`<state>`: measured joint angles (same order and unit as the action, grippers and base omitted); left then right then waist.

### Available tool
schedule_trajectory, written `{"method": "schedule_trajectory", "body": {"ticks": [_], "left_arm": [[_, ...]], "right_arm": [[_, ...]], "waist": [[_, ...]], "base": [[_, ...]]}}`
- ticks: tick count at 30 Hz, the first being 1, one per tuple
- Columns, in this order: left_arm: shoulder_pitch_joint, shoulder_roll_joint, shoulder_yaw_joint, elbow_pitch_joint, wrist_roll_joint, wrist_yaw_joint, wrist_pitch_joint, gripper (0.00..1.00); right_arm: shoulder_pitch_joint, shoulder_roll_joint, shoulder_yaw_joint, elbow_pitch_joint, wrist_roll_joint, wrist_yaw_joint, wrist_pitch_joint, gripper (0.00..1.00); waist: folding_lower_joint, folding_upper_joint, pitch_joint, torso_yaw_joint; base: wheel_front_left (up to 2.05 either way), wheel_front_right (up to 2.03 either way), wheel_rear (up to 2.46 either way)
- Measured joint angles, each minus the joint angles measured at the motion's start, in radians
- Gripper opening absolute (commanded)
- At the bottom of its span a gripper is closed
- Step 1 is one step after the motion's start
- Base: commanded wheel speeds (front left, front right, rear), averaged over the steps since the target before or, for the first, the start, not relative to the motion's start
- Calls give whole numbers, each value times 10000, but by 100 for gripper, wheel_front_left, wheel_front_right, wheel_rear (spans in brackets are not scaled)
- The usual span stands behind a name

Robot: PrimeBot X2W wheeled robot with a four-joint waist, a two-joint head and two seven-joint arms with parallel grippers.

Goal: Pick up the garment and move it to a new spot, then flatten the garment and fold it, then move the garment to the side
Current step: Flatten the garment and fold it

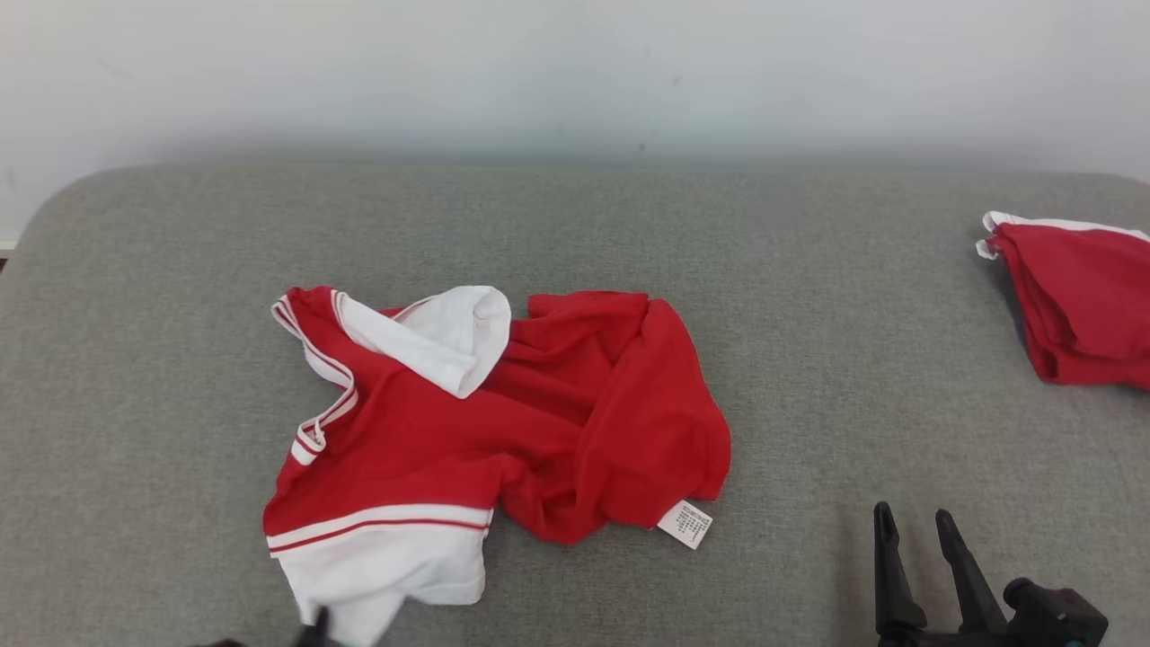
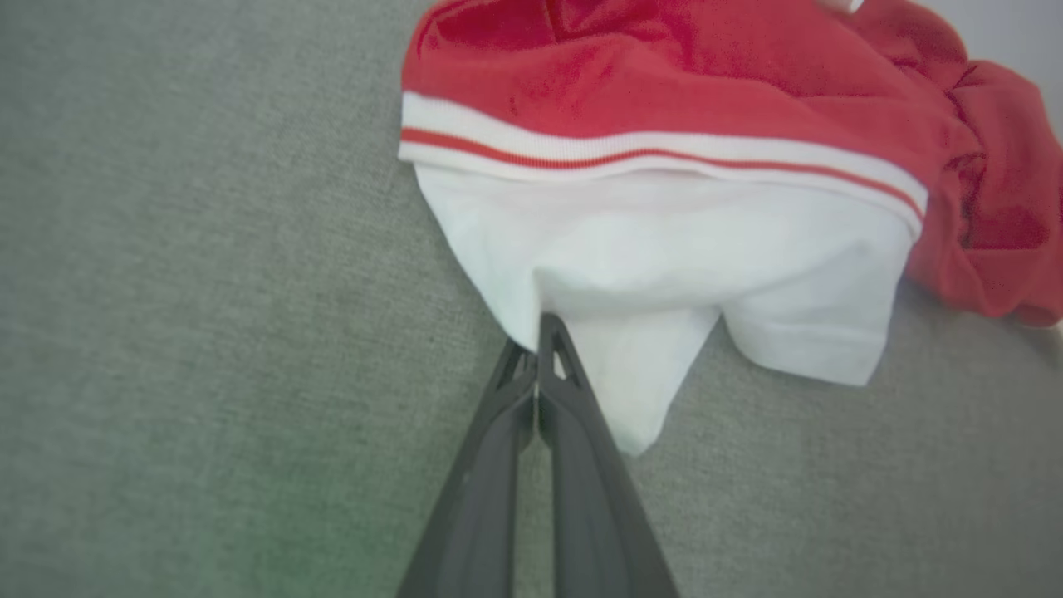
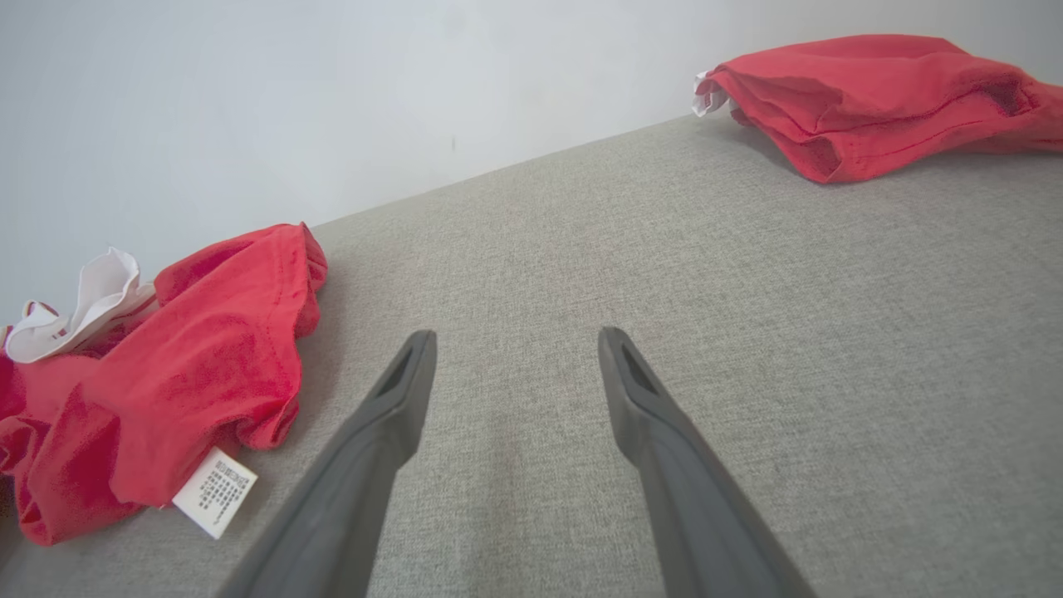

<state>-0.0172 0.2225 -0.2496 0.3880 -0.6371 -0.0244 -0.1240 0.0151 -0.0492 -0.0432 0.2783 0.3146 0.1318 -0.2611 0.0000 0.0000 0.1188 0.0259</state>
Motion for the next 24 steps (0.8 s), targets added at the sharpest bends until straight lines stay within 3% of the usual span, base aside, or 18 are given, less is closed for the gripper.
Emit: {"method": "schedule_trajectory", "body": {"ticks": [2, 7, 10, 11, 12, 24], "left_arm": [[760, 863, 548, -1304, -453, 454, 1133, 0], [1320, 1269, 838, -2324, -696, 861, 1728, 0], [1472, 1166, 744, -2447, -782, 959, 1860, 0], [1473, 1172, 690, -2452, -673, 1039, 1806, 16], [1473, 1179, 677, -2458, -479, 1118, 1680, 100], [1318, 1005, 959, -3007, -27, 932, -481, 100]], "right_arm": [[101, -6, 13, 4, -17, 0, 0, 100], [125, -4, 50, 6, -73, 0, 0, 100], [133, 2, 63, 0, -88, 0, 0, 100], [133, 0, 61, -2, -96, 0, 0, 100], [133, -2, 56, -2, -107, 0, 0, 100], [74, -4, 71, -35, -274, 0, 0, 100]], "waist": [[0, 0, -154, 209], [0, 0, -228, 305], [0, 0, -206, 315], [1, 0, -197, 311], [1, 0, -187, 309], [1, 0, -162, 548]], "base": [[0, 0, 0], [0, 0, 0], [0, 0, 0], [0, 0, 0], [0, 0, 0], [0, 0, 0]]}}
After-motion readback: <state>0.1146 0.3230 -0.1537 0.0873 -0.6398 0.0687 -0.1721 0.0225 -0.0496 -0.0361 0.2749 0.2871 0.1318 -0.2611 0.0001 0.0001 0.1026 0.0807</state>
